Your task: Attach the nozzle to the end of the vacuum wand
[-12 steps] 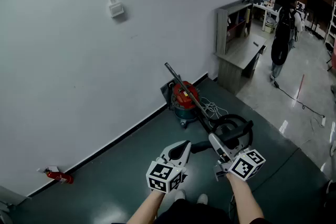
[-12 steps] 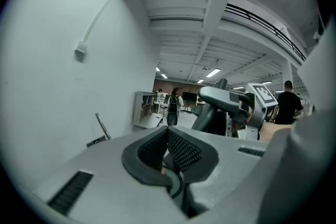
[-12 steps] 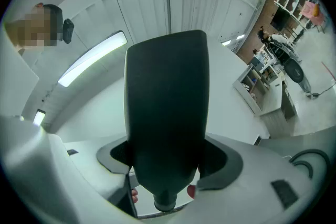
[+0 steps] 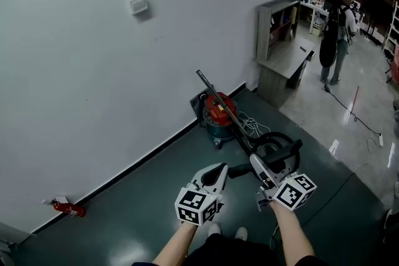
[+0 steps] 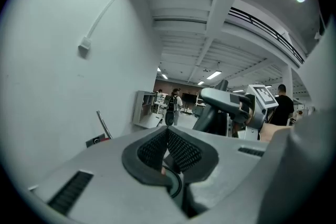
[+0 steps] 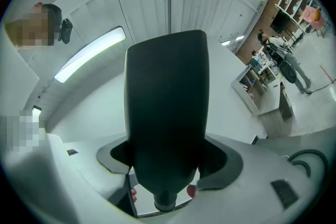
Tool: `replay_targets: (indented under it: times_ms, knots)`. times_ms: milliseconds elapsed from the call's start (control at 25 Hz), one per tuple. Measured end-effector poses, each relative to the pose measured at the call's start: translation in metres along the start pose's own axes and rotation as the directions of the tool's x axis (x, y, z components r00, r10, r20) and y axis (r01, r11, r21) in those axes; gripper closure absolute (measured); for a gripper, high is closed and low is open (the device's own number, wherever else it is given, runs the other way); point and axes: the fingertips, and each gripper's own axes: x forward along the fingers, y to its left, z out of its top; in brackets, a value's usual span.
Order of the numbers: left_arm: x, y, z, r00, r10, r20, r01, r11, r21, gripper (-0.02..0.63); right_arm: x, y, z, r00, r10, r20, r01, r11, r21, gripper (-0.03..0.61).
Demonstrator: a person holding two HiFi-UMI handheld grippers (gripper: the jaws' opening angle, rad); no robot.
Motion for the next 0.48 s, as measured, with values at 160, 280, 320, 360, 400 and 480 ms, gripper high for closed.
replay_targets:
  times_ms: [160,280,320,360,400,480]
  knots:
    - [0.003,0.01,0.009,1.0,0.011,0.016,-0.01,0.998,-0.063,0.609,0.009,0.001,-0.006,1.0,-0.012,-0.021,0.011,0.999,-0.042,0.236]
    - [0.005,0.024,0.018,1.0,0.022,0.019,-0.02,0.991,-0.13,0.609,0.021,0.004,-0.012,0.999,-0.02,-0.04,0.016,0.996,-0.083,0.236]
    - [0.006,0.029,0.02,1.0,0.025,0.016,-0.023,0.99,-0.141,0.609,0.026,0.005,-0.014,0.999,-0.018,-0.043,0.014,0.996,-0.09,0.236]
    - [0.007,0.034,0.021,1.0,0.027,0.012,-0.025,0.989,-0.145,0.609,0.03,0.007,-0.016,0.999,-0.016,-0.045,0.012,0.996,-0.094,0.236]
    - [0.007,0.039,0.022,1.0,0.026,0.009,-0.025,0.989,-0.146,0.609,0.034,0.008,-0.018,0.999,-0.015,-0.046,0.011,0.995,-0.098,0.236]
    - [0.007,0.049,0.023,1.0,0.02,0.009,-0.018,0.989,-0.15,0.609,0.042,0.012,-0.022,0.999,-0.017,-0.05,0.011,0.994,-0.111,0.236]
